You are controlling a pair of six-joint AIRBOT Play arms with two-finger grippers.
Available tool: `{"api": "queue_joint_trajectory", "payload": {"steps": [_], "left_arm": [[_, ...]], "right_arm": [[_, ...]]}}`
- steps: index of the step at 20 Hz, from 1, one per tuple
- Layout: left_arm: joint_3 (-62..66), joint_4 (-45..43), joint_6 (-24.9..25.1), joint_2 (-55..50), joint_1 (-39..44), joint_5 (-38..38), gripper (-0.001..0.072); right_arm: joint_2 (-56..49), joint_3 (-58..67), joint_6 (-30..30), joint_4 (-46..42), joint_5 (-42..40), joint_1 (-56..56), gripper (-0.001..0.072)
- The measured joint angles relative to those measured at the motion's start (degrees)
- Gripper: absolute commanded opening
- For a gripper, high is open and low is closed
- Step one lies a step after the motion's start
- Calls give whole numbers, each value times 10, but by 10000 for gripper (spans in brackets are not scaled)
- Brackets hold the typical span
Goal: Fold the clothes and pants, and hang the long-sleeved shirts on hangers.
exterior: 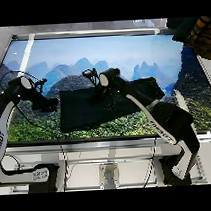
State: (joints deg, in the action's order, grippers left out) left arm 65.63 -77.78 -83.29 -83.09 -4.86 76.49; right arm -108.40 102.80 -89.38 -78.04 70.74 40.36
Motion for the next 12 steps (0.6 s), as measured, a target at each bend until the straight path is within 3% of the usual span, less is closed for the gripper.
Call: {"api": "queue_joint_trajectory", "payload": {"steps": [12], "left_arm": [[0,14,7,0,-2,1,184]], "right_arm": [[37,-16,21,-63,253,-9,29]]}}
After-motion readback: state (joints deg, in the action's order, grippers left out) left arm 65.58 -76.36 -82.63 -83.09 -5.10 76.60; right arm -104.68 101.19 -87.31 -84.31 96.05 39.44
